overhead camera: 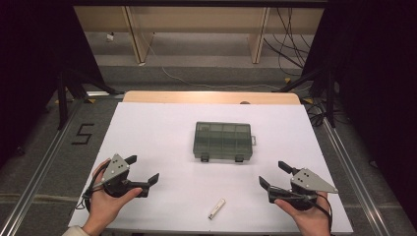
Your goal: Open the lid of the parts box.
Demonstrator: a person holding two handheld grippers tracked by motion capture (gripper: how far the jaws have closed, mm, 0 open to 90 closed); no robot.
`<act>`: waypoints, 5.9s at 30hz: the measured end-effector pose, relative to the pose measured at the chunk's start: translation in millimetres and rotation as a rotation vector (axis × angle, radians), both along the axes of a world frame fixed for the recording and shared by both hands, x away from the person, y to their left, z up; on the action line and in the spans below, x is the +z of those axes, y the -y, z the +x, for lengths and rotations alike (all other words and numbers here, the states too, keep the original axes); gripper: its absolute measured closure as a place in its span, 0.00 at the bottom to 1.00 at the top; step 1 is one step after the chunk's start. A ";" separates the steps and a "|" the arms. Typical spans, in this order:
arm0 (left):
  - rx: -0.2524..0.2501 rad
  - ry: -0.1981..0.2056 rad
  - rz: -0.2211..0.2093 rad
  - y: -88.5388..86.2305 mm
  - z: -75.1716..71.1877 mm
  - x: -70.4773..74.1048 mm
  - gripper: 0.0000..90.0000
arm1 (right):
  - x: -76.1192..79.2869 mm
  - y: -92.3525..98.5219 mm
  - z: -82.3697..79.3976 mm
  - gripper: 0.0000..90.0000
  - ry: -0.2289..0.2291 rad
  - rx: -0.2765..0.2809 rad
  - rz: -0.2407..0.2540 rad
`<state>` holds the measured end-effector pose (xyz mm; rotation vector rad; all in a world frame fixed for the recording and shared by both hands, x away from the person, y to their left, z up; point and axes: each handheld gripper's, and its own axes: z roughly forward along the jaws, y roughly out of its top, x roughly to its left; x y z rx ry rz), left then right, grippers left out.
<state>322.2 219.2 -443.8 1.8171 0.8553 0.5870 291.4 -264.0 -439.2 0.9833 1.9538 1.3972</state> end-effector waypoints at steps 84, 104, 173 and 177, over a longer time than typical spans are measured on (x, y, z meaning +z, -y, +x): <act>-0.061 -0.167 0.298 114.2 106.5 -39.0 1.00 | -41.9 -17.9 107.6 1.00 -0.266 0.039 -0.267; -0.068 -0.153 0.299 117.8 106.8 -39.9 1.00 | -41.3 -19.7 108.9 1.00 -0.272 0.045 -0.270; -0.003 0.076 0.204 121.0 108.1 -12.8 0.73 | -11.8 -38.3 117.0 0.72 -0.006 -0.118 -0.206; 0.000 0.145 0.211 124.1 108.5 -10.3 0.75 | -10.7 -40.0 120.0 0.72 0.014 -0.125 -0.200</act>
